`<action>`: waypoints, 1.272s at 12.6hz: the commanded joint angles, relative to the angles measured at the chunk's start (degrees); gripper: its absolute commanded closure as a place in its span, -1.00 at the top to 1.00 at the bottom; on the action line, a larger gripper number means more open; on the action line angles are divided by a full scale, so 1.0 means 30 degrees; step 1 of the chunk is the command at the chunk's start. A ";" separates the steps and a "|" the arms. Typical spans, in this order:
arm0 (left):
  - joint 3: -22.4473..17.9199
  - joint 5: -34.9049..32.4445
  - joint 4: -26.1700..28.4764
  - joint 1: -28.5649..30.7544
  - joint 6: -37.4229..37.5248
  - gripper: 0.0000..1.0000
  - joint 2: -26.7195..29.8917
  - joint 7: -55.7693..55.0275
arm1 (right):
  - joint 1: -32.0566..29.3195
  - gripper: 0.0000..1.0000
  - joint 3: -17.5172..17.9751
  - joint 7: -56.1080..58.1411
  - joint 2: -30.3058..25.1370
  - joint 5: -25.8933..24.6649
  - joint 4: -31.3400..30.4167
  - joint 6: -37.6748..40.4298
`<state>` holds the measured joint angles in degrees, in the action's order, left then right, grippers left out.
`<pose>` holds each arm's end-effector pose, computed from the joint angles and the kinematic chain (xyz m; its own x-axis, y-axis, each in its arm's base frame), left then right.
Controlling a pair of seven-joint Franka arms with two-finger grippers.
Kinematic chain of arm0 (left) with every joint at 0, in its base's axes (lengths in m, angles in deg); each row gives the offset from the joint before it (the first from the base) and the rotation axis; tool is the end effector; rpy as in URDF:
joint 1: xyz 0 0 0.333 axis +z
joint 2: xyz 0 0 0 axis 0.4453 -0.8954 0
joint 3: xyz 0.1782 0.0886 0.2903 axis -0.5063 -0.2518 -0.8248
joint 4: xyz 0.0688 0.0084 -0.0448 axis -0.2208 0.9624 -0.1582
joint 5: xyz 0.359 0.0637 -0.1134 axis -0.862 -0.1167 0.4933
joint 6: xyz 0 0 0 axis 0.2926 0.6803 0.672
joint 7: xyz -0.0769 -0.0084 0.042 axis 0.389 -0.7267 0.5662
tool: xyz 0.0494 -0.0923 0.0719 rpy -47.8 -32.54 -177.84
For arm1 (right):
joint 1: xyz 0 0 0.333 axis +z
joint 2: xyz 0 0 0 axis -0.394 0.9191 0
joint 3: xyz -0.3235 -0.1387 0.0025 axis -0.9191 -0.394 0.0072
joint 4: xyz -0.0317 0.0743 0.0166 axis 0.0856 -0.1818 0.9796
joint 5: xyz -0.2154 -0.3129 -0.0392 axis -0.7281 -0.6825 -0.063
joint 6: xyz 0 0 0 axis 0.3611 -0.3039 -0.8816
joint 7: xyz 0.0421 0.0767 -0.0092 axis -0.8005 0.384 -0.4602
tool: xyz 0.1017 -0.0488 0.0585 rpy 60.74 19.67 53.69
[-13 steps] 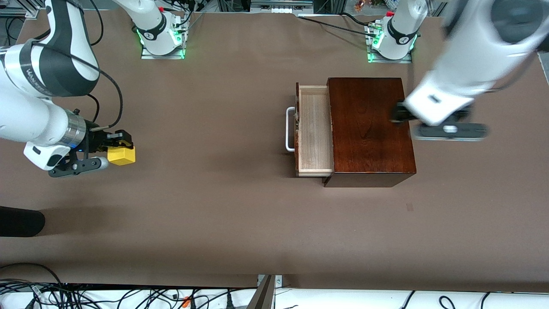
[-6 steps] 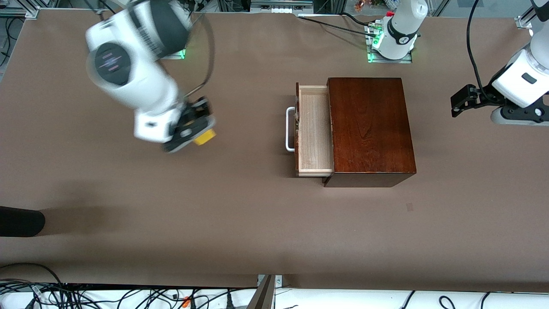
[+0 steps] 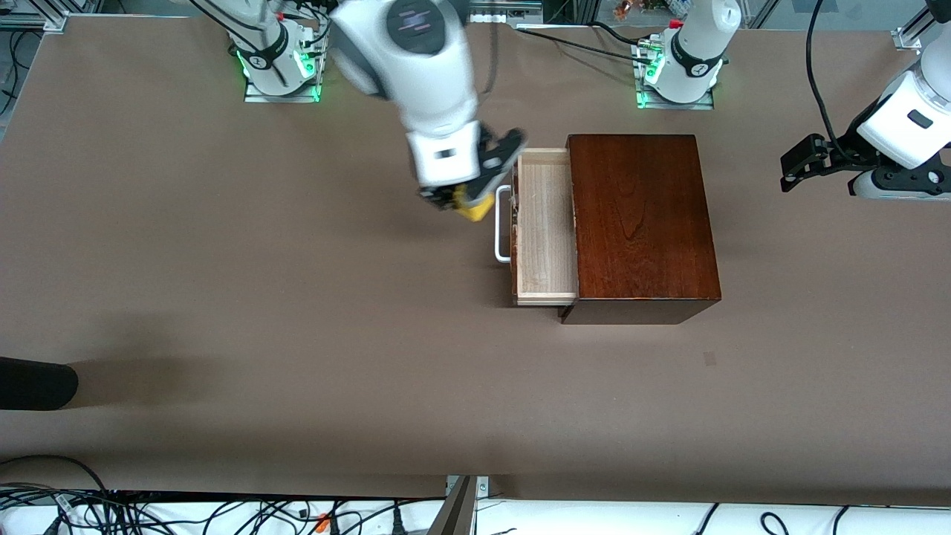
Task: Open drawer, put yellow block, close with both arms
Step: 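Carry the yellow cube with the right gripper over the open drawer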
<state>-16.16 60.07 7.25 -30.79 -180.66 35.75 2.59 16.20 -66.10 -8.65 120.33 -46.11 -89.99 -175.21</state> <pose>0.5366 -0.0396 0.6252 0.9995 -0.0300 -0.0034 -0.0300 -0.9994 -0.0176 0.4922 0.5402 0.4946 0.5239 0.8458 0.1008 0.8484 -0.5287 0.0258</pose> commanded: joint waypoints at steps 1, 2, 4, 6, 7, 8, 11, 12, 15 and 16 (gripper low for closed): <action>0.0058 0.0335 0.0526 0.0363 -0.0313 1.00 0.0468 0.0248 | 0.1334 -0.65 -0.0179 0.1279 0.2375 -0.1251 0.3089 -0.0187; 0.0058 0.0335 0.0526 0.0480 -0.0313 1.00 0.0468 0.0277 | 0.1801 -0.65 -0.0208 0.1487 0.2582 -0.1659 0.3091 -0.0772; 0.0058 0.0335 0.0555 0.0482 -0.0313 1.00 0.0468 0.0277 | 0.2652 -0.65 -0.0238 0.1489 0.2818 -0.2597 0.3091 -0.0867; 0.0058 0.0335 0.0555 0.0482 -0.0313 1.00 0.0468 0.0306 | 0.3385 -0.60 -0.0238 0.1548 0.3313 -0.3621 0.3091 -0.0865; 0.0058 0.0335 0.0555 0.0482 -0.0284 1.00 0.0468 0.0306 | 0.3591 -0.60 -0.0238 0.1577 0.3693 -0.3974 0.3091 -0.0982; 0.0058 0.0335 0.0526 0.0540 -0.0283 1.00 0.0468 0.0364 | 0.3738 -0.60 -0.0209 0.1751 0.4161 -0.4210 0.3091 -0.1186; 0.0058 0.0335 0.0526 0.0599 -0.0283 1.00 0.0468 0.0365 | 0.4267 -0.60 -0.0238 0.2045 0.4984 -0.5001 0.3062 -0.1364; 0.0058 0.0335 0.0526 0.0599 -0.0283 1.00 0.0468 0.0365 | 0.4267 -0.60 -0.0238 0.2336 0.5160 -0.5090 0.3033 -0.1422; 0.0058 0.0335 0.0526 0.0599 -0.0312 1.00 0.0468 0.0336 | 0.4209 -0.56 -0.0267 0.3592 0.5309 -0.5062 0.2945 -0.1481; 0.0058 0.0335 0.0526 0.0599 -0.0313 1.00 0.0468 0.0364 | 0.4093 -0.56 -0.0267 0.4063 0.5309 -0.5062 0.2915 -0.1452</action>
<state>-16.18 60.07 7.49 -29.56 -180.69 35.76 2.59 28.47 -66.77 0.51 135.53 -60.57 -83.13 -179.99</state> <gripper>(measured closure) 0.000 0.449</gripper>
